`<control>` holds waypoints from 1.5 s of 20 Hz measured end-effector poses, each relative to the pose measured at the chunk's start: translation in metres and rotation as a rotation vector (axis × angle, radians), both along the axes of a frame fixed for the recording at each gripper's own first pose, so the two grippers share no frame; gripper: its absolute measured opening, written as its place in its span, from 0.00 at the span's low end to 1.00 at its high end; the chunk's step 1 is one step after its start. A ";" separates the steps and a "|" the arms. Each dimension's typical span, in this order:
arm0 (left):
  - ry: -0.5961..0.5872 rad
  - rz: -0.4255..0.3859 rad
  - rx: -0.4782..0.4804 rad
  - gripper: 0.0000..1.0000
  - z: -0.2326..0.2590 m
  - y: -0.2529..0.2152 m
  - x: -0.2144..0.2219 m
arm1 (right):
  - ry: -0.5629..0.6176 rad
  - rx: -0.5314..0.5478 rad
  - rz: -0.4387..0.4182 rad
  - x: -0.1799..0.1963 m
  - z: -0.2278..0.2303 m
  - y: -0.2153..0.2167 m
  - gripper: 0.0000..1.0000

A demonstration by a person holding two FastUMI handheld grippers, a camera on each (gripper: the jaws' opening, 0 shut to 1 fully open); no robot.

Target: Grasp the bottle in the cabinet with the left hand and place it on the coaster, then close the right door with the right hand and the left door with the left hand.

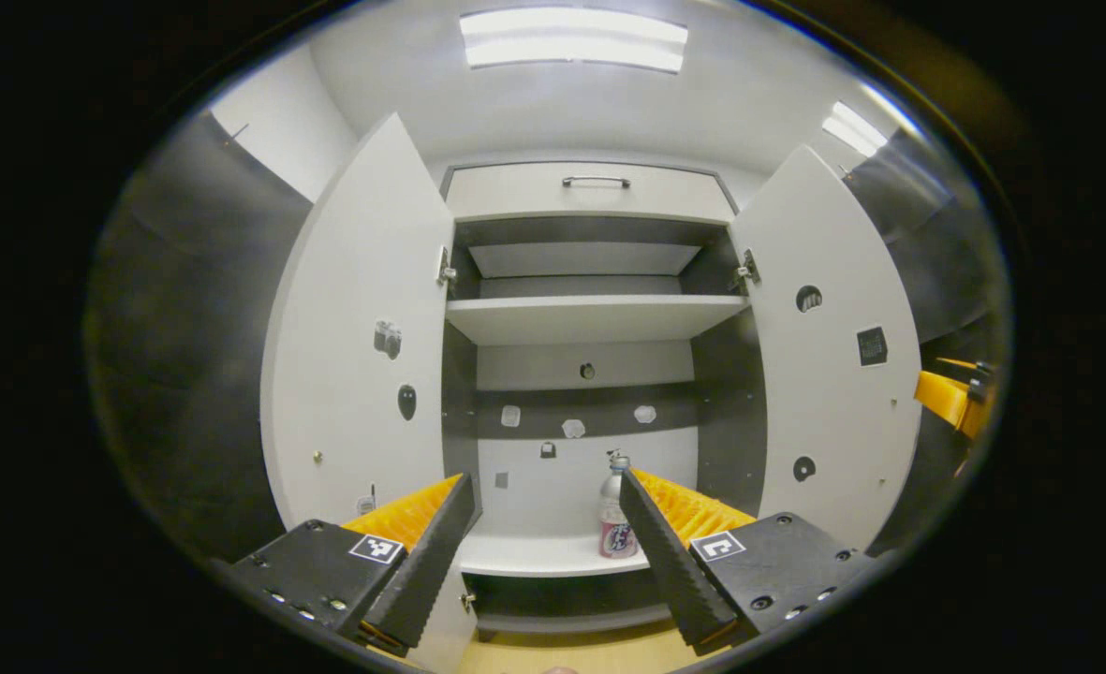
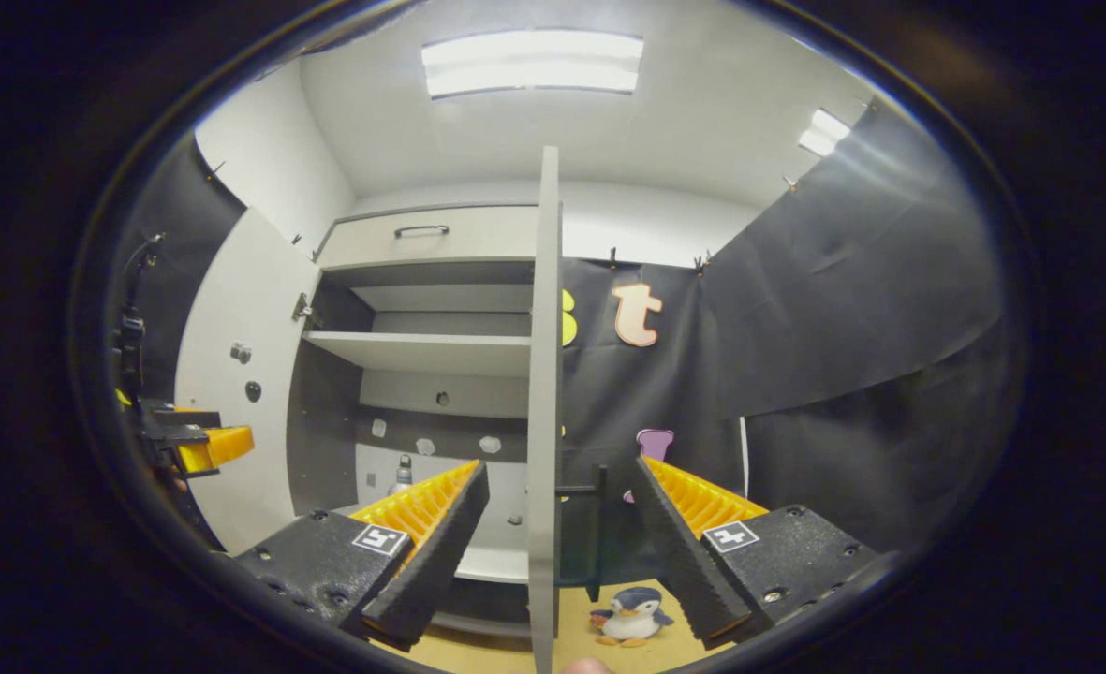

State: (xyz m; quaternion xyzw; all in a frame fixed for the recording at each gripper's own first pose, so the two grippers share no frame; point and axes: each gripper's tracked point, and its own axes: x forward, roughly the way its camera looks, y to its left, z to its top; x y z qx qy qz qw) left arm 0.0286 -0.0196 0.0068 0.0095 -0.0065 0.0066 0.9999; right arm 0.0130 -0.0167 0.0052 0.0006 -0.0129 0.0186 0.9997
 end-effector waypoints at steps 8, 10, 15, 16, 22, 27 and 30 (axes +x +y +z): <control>0.046 -0.044 -0.055 1.00 -0.018 -0.026 0.030 | 0.008 -0.018 -0.013 -0.010 -0.001 -0.015 0.98; 0.056 -0.049 -0.043 1.00 -0.024 -0.031 0.042 | 0.015 -0.032 -0.016 -0.014 -0.003 -0.019 0.99; 0.098 -0.089 -0.034 1.00 -0.045 -0.054 0.074 | 0.036 -0.056 -0.080 -0.030 -0.009 -0.047 0.98; 0.101 -0.100 -0.036 0.96 -0.051 -0.058 0.081 | 0.041 -0.057 -0.098 -0.034 -0.009 -0.053 0.98; 0.169 -0.121 -0.026 1.00 -0.086 -0.075 0.131 | 0.096 -0.027 -0.180 -0.048 -0.022 -0.088 0.99; 0.229 -0.129 -0.057 1.00 -0.121 -0.082 0.173 | 0.104 -0.032 -0.268 -0.053 -0.024 -0.112 1.00; 0.248 -0.123 -0.058 0.96 -0.139 -0.081 0.195 | 0.102 -0.047 -0.305 -0.056 -0.024 -0.118 1.00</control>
